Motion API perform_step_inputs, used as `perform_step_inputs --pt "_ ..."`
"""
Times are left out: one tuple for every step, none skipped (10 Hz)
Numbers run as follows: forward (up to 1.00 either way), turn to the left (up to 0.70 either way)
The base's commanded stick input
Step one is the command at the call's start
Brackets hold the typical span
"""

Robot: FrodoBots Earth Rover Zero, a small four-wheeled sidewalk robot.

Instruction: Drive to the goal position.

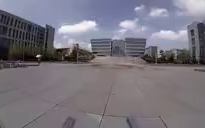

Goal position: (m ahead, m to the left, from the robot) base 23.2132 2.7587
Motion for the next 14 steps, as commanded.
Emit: perform_step_inputs --pt "0.7 0.07" --pt "0.7 -0.02" --pt "0.7 -0.05" --pt "0.7 -0.05" --pt "0.7 -0.05" --pt "0.7 -0.05" --pt "0.7 -0.06" --pt "0.7 -0.06" --pt "0.7 -0.06" --pt "0.7 0.13" --pt "0.7 0.13" --pt "0.7 0.13" --pt "0.7 0.13" --pt "0.7 0.13"
